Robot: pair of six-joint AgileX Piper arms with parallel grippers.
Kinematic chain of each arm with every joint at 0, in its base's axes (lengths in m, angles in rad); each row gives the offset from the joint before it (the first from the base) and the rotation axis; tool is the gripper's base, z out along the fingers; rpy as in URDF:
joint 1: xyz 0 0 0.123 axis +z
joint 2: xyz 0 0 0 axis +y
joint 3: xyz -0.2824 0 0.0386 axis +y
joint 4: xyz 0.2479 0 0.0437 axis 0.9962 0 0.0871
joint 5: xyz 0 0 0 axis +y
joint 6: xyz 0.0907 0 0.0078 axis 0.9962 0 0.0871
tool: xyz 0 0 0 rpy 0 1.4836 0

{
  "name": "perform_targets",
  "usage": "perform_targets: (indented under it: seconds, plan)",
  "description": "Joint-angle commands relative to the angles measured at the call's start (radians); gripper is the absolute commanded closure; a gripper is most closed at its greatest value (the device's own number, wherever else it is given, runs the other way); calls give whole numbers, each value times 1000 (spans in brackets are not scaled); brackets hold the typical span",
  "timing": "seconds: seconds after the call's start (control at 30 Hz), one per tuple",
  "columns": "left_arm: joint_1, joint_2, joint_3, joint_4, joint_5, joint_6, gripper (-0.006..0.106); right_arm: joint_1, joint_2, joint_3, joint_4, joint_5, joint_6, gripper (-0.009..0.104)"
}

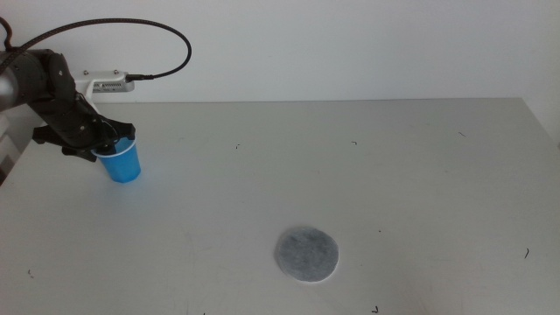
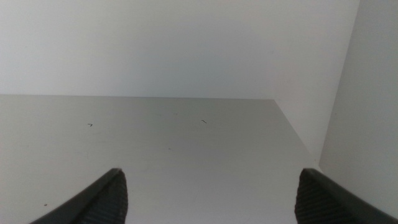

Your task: Place an empty cup on a cup mat.

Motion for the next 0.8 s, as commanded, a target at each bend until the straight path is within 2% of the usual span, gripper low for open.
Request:
perform_targets:
  seconds: [0.0, 0.07, 0.1, 0.5, 0.77]
  plan:
    - [1, -61, -31, -25, -29, -5, 82, 0, -26, -8, -14, -75, -5, 1]
    - [1, -63, -31, -42, -27, -5, 98, 0, -26, -8, -14, -75, -5, 1]
    - [1, -63, -31, -50, -25, -3, 100, 0, -26, -8, -14, -75, -5, 1]
    - [-4, -246, -31, -66, 146, -4, 100, 0, -26, -8, -14, -75, -5, 1]
    - [-119, -385, -29, -88, 284, -41, 100, 0, -26, -8, -14, -75, -5, 1]
